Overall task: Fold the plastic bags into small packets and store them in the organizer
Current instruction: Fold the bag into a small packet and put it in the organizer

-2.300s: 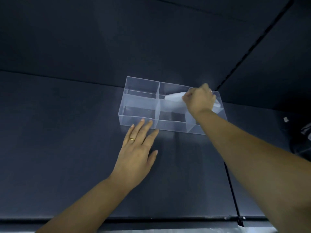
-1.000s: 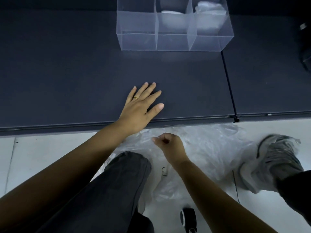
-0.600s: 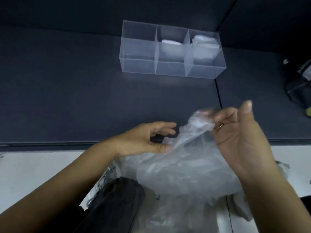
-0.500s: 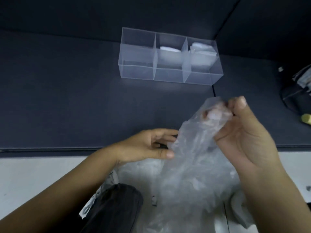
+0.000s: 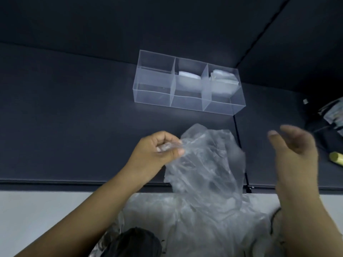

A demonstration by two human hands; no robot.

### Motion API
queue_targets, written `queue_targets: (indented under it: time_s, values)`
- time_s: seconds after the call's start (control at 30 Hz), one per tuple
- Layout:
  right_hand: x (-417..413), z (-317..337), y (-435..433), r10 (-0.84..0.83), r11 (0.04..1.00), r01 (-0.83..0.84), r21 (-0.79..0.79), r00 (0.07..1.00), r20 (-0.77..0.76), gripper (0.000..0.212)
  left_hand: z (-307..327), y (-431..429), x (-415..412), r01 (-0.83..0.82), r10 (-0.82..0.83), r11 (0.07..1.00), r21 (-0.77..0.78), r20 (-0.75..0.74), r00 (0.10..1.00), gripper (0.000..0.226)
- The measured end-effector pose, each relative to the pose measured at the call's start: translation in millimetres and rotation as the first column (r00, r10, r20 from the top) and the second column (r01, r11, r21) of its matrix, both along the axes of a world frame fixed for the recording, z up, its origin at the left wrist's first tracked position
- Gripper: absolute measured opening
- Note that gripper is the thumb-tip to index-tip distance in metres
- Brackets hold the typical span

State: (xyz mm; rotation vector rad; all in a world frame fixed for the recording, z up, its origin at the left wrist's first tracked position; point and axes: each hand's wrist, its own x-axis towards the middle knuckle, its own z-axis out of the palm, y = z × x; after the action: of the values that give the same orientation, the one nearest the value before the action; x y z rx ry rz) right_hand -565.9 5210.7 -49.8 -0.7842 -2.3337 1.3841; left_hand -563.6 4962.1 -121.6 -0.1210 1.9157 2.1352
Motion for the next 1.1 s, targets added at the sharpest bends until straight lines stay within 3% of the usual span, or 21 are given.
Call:
queue_targets:
  time_s: [0.03, 0.1, 0.13, 0.17, 0.2, 0.27, 0.3, 0.4, 0.6, 0.67, 0.7, 0.8, 0.87, 0.9, 1.0, 1.07, 1.1]
  values:
    - [6.2, 6.1, -9.4, 0.207, 0.977, -0.202, 0.072, 0.975, -0.082, 0.029, 1.1, -0.7, -0.7, -0.014, 0.014, 1.0, -0.021, -0.023, 1.0, 0.008]
    - [11.8, 12.3, -37.7, 0.646, 0.746, -0.644, 0.167, 0.762, 0.05, 0.046, 7.4, 1.2, -1.7, -0.033, 0.032, 0.999, -0.032, -0.043, 0.999, 0.009]
    - [11.7, 8.5, -50.1, 0.749, 0.603, -0.771, 0.206, 0.636, 0.186, 0.05, 10.3, 2.3, -2.2, -0.042, 0.041, 0.999, -0.02, -0.05, 0.998, 0.012]
    - [10.2, 1.0, -61.0, 0.774, 0.514, -0.822, 0.243, 0.567, 0.282, 0.048, 11.8, 2.8, -3.4, -0.045, 0.045, 0.999, -0.001, -0.06, 0.997, 0.017]
    - [7.2, -6.8, -69.5, 0.755, 0.509, -0.82, 0.262, 0.571, 0.322, 0.037, 13.3, 1.9, -4.5, -0.032, 0.033, 0.999, 0.016, -0.063, 0.997, 0.023]
    - [-0.4, -15.6, -77.9, 0.707, 0.66, -0.74, 0.13, 0.67, 0.228, 0.012, 13.4, -4.2, -5.9, 0.057, -0.054, 0.997, 0.055, -0.05, 0.997, 0.036]
    - [-4.0, -17.7, -76.4, 0.67, 0.736, -0.677, -0.002, 0.728, 0.142, 0.012, 11.7, -8.5, -7.4, 0.113, -0.111, 0.991, 0.071, -0.037, 0.993, 0.043]
    - [-8.4, -20.7, -65.6, 0.566, 0.782, -0.548, -0.296, 0.824, -0.028, 0.016, 5.3, -19.9, -11.4, 0.171, -0.171, 0.985, 0.009, 0.011, 0.985, 0.042]
    - [-7.0, -29.0, -57.3, 0.371, 0.908, -0.355, -0.222, 0.928, 0.032, 0.026, -1.9, -37.0, -21.4, -0.016, 0.018, 0.999, -0.034, 0.055, 0.998, 0.012]
    - [-7.4, -26.5, -57.7, 0.342, 0.924, -0.334, -0.185, 0.94, 0.011, 0.027, -0.1, -35.0, -21.9, -0.161, 0.162, 0.987, -0.01, 0.097, 0.982, 0.018]
    - [-8.1, -26.2, -58.6, 0.335, 0.927, -0.331, -0.176, 0.942, -0.008, 0.027, 1.0, -33.0, -20.0, -0.204, 0.203, 0.979, -0.008, 0.121, 0.972, 0.035]
    - [-11.0, -24.9, -64.7, 0.249, 0.94, -0.263, -0.217, 0.964, -0.091, 0.025, 5.2, -25.6, -8.4, -0.076, 0.073, 0.997, 0.014, 0.159, 0.985, 0.076]
    - [-11.6, -26.2, -69.3, 0.165, 0.939, -0.201, -0.281, 0.975, -0.146, 0.024, 9.0, -19.5, -0.6, 0.063, -0.061, 0.998, -0.008, 0.164, 0.985, 0.076]
    - [-10.4, -27.2, -71.1, 0.142, 0.936, -0.184, -0.299, 0.977, -0.156, 0.024, 7.8, -16.9, 1.0, 0.093, -0.088, 0.995, -0.024, 0.163, 0.983, 0.066]
    - [-6.0, -34.4, -68.5, 0.259, 0.942, -0.256, -0.218, 0.966, -0.013, 0.023, 5.1, -12.2, -2.0, -0.005, 0.021, 0.994, -0.109, 0.145, 0.989, 0.007]
    - [-8.4, -35.3, -60.7, 0.415, 0.91, -0.395, -0.126, 0.878, 0.24, 0.009, 2.3, -14.4, -4.5, -0.056, 0.071, 0.991, -0.124, 0.115, 0.991, 0.013]
    - [-11.1, -34.7, -54.4, 0.453, 0.89, -0.445, -0.104, 0.827, 0.334, 0.02, 1.2, -16.5, -5.2, -0.043, 0.052, 0.994, -0.105, 0.088, 0.995, 0.015]
